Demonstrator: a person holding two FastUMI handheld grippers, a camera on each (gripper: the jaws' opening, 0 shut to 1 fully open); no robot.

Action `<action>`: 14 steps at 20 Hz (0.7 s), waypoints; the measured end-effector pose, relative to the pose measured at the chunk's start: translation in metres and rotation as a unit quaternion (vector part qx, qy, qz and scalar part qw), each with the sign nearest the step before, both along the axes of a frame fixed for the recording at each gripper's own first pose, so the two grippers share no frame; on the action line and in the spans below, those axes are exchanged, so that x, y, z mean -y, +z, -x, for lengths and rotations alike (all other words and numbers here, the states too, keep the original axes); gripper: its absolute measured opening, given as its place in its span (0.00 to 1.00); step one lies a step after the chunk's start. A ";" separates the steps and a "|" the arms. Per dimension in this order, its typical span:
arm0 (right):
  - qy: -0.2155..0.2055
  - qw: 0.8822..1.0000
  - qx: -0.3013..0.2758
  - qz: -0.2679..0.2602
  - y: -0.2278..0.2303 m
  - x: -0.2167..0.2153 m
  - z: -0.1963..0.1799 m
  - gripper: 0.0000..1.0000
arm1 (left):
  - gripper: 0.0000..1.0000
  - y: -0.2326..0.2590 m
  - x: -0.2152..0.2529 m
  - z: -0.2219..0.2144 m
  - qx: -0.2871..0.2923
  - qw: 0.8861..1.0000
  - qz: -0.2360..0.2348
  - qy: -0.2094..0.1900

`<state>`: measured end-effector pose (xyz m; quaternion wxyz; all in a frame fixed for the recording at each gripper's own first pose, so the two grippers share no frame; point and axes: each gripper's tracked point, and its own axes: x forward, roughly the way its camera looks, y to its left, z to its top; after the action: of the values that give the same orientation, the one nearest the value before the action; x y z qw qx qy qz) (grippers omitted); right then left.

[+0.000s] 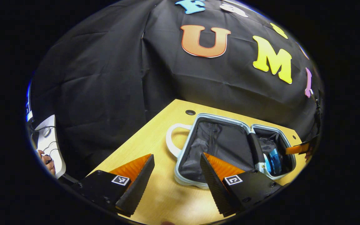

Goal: First open the suitcase, pack the skin care products into it, and then close the suitcase.

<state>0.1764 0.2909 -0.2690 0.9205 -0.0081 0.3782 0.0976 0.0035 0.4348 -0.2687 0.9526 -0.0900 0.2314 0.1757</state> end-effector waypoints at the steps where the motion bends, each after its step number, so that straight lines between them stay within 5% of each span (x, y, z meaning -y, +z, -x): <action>1: -0.006 1.000 0.009 -0.007 0.012 0.004 0.002 0.74 | 0.94 -0.004 -0.007 -0.003 -0.001 1.000 0.006 0.005; 8: 0.005 0.998 0.059 -0.027 0.075 0.027 0.032 0.75 | 0.94 -0.043 -0.031 -0.053 -0.006 0.996 0.090 0.023; 14: 0.021 0.998 0.051 0.004 0.069 0.048 0.064 0.76 | 0.96 -0.054 -0.036 -0.089 0.029 0.977 0.204 0.058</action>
<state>0.1126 0.2427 -0.1997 0.9362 -0.0245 0.3313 0.1146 0.0928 0.4711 -0.3226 0.9087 -0.3007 0.2294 0.1768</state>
